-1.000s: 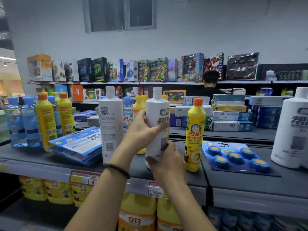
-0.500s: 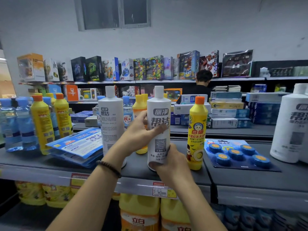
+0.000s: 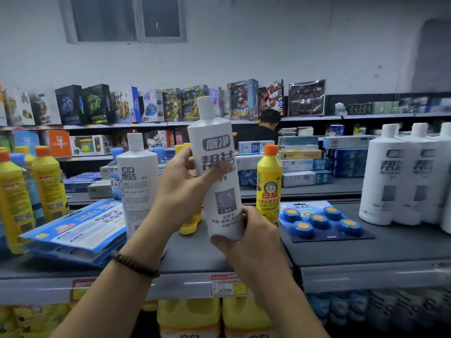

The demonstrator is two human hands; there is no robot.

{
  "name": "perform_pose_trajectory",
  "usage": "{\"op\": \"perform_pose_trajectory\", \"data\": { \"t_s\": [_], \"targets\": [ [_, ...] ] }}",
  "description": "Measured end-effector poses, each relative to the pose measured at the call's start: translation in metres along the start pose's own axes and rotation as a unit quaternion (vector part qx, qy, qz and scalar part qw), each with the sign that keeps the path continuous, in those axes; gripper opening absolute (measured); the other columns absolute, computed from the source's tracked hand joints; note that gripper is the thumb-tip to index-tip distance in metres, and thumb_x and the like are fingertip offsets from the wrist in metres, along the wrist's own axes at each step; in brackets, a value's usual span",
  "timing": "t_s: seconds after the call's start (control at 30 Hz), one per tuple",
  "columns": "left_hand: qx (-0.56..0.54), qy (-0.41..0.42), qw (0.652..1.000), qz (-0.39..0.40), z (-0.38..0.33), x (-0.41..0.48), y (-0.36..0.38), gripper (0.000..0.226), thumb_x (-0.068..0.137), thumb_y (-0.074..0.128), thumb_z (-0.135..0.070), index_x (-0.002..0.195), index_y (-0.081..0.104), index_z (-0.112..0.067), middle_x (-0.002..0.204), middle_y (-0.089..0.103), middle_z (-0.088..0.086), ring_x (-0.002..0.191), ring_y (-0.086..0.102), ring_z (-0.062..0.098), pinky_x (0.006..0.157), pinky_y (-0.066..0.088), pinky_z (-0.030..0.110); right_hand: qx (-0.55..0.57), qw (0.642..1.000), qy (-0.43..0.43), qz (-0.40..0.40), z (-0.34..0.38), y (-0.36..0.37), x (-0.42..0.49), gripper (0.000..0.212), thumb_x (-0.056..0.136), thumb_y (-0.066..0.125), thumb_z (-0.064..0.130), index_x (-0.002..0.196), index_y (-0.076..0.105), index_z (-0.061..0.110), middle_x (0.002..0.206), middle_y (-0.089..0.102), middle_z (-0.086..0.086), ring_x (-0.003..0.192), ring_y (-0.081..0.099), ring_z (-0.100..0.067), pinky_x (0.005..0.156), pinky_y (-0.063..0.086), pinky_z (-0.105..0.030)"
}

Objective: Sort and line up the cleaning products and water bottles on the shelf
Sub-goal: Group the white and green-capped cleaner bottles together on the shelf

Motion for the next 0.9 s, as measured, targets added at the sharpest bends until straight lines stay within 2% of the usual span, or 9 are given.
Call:
{"op": "perform_pose_trajectory", "data": {
  "t_s": [0.07, 0.13, 0.23, 0.37, 0.53, 0.6, 0.67, 0.77, 0.9],
  "targets": [
    [0.013, 0.019, 1.0, 0.003, -0.017, -0.001, 0.01, 0.051, 0.079, 0.092, -0.045, 0.12, 0.072, -0.022, 0.11, 0.08, 0.002, 0.104, 0.078, 0.027, 0.081, 0.067, 0.054, -0.007, 0.999, -0.021, -0.034, 0.004, -0.02, -0.004, 0.054, 0.069, 0.091, 0.05, 0.111, 0.059, 0.037, 0.108, 0.065, 0.019, 0.098, 0.062, -0.004, 0.07, 0.049, -0.016],
    [0.032, 0.037, 0.999, 0.004, -0.032, -0.002, 0.022, 0.047, 0.077, 0.087, -0.049, 0.115, 0.073, -0.026, 0.109, 0.079, -0.001, 0.105, 0.077, 0.027, 0.078, 0.067, 0.052, -0.012, 0.997, -0.041, -0.065, 0.005, -0.038, -0.008, 0.051, 0.066, 0.088, 0.053, 0.106, 0.061, 0.037, 0.103, 0.068, 0.019, 0.095, 0.064, -0.002, 0.071, 0.053, -0.016],
    [0.026, 0.05, 0.998, 0.016, -0.051, -0.003, 0.049, 0.041, 0.08, 0.085, -0.043, 0.115, 0.074, -0.026, 0.107, 0.081, -0.003, 0.103, 0.078, 0.028, 0.075, 0.067, 0.053, -0.005, 0.995, -0.059, -0.083, 0.0, -0.065, -0.014, 0.049, 0.069, 0.089, 0.048, 0.111, 0.064, 0.036, 0.103, 0.069, 0.021, 0.096, 0.064, 0.0, 0.073, 0.046, -0.005],
    [0.0, 0.048, 0.998, 0.036, -0.064, 0.0, 0.099, 0.034, 0.089, 0.087, -0.031, 0.117, 0.073, -0.02, 0.104, 0.082, -0.001, 0.099, 0.08, 0.023, 0.08, 0.067, 0.053, -0.001, 0.992, -0.06, -0.113, -0.019, -0.112, -0.017, 0.056, 0.069, 0.09, 0.048, 0.116, 0.062, 0.039, 0.105, 0.07, 0.023, 0.096, 0.066, 0.001, 0.073, 0.049, -0.007],
    [-0.033, 0.035, 0.997, 0.057, -0.063, 0.012, 0.173, 0.044, 0.078, 0.085, -0.045, 0.114, 0.074, -0.023, 0.107, 0.082, 0.004, 0.103, 0.079, 0.029, 0.08, 0.066, 0.06, 0.0, 0.992, -0.039, -0.12, -0.059, -0.18, -0.01, 0.053, 0.069, 0.093, 0.043, 0.111, 0.061, 0.039, 0.102, 0.072, 0.024, 0.088, 0.067, 0.007, 0.065, 0.046, -0.003],
    [-0.039, 0.035, 0.996, 0.07, -0.061, 0.016, 0.209, 0.044, 0.075, 0.085, -0.048, 0.111, 0.075, -0.025, 0.107, 0.082, 0.005, 0.103, 0.078, 0.031, 0.081, 0.065, 0.061, -0.018, 0.99, -0.033, -0.136, -0.081, -0.206, -0.008, 0.051, 0.07, 0.092, 0.044, 0.11, 0.061, 0.038, 0.104, 0.072, 0.022, 0.09, 0.068, 0.002, 0.068, 0.05, -0.009],
    [-0.057, 0.03, 0.994, 0.084, -0.056, 0.019, 0.248, 0.047, 0.073, 0.086, -0.044, 0.111, 0.075, -0.019, 0.106, 0.082, 0.008, 0.101, 0.079, 0.033, 0.084, 0.064, 0.063, -0.041, 0.987, -0.025, -0.153, -0.106, -0.231, -0.005, 0.051, 0.069, 0.09, 0.047, 0.11, 0.061, 0.037, 0.103, 0.073, 0.021, 0.091, 0.069, -0.001, 0.071, 0.052, -0.014],
    [-0.076, 0.004, 0.992, 0.102, -0.046, 0.022, 0.306, 0.052, 0.072, 0.087, -0.037, 0.115, 0.072, -0.011, 0.102, 0.083, 0.009, 0.097, 0.081, 0.032, 0.087, 0.064, 0.061, -0.066, 0.981, -0.003, -0.181, -0.143, -0.268, -0.003, 0.048, 0.067, 0.089, 0.047, 0.107, 0.065, 0.035, 0.099, 0.074, 0.022, 0.09, 0.069, -0.001, 0.072, 0.048, -0.01],
    [-0.062, -0.014, 0.99, 0.128, -0.026, 0.027, 0.371, 0.032, 0.086, 0.088, -0.024, 0.113, 0.074, -0.014, 0.101, 0.083, 0.007, 0.096, 0.081, 0.027, 0.082, 0.066, 0.052, -0.087, 0.974, 0.034, -0.206, -0.187, -0.304, -0.002, 0.046, 0.071, 0.087, 0.046, 0.111, 0.066, 0.035, 0.103, 0.074, 0.018, 0.097, 0.069, -0.007, 0.084, 0.057, -0.033]
  ]
}}
Point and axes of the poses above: each hand's wrist, its own x-axis towards the middle knuckle, its own y-axis out of the palm, z = x × y, the point moved 7 cm from there along x, towards the middle knuckle
